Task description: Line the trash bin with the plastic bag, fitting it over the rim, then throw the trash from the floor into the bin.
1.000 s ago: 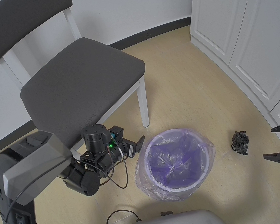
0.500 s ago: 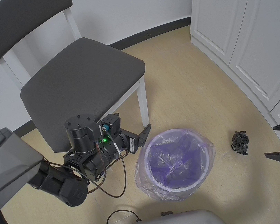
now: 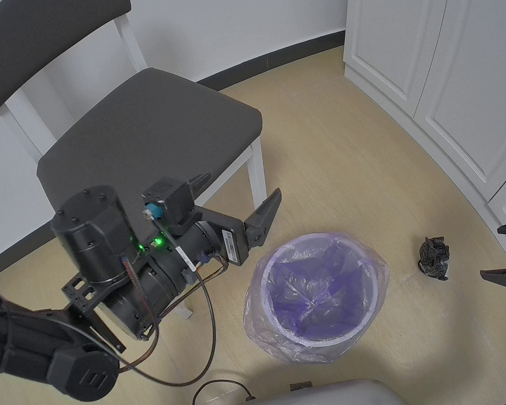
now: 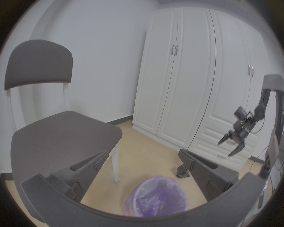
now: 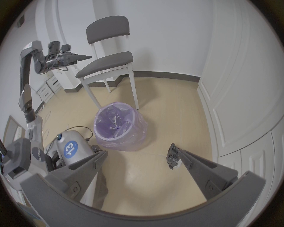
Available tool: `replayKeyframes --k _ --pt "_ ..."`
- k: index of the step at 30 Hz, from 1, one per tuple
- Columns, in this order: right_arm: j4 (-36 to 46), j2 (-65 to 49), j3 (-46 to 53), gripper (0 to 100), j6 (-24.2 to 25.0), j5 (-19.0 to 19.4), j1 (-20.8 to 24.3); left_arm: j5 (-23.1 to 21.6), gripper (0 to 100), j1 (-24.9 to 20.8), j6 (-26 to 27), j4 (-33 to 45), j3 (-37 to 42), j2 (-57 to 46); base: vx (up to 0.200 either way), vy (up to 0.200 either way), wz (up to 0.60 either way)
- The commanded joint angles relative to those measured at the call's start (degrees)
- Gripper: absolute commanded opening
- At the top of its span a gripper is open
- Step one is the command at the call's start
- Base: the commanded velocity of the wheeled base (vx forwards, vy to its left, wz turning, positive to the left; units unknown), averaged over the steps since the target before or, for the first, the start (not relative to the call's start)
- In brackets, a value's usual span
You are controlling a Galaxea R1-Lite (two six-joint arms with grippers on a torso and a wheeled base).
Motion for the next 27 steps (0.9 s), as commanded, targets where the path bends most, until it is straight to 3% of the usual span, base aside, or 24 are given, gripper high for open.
replayKeyframes --k 1,4,7,14,15,18,27 --pt "-0.23 2.34 -1.1 100 2.81 -3.43 2.56 2.1 100 -2.83 -1.29 -0.13 4.97 -7.26 0.0 0.0 0.0" --pt "-0.41 3.83 -1.63 100 3.33 -7.21 3.53 4.03 100 -3.54 -0.93 -0.4 7.69 -8.4 0.0 0.0 0.0" --pt "-1.9 7.43 -2.5 100 6.41 -15.29 5.11 7.37 100 -3.8 -1.29 -0.48 12.35 -11.57 0.0 0.0 0.0" --pt "-8.05 16.22 -3.56 100 15.55 -29.0 9.68 7.72 100 -2.83 -3.92 -3.38 20.0 -15.87 0.0 0.0 0.0" --pt "-9.46 19.12 -3.82 100 17.31 -32.34 10.65 7.72 100 -2.83 -4.1 -4.53 21.14 -16.58 0.0 0.0 0.0" --pt "-11.48 24.48 -4.7 100 18.98 -34.36 10.91 8.08 100 -2.83 -4.19 -5.41 23.87 -17.98 0.0 0.0 0.0" --pt "-17.9 44.44 -10.41 100 21.09 -34.63 9.33 8.34 100 -3.36 -4.27 -5.49 26.5 -19.57 0.0 0.0 0.0"
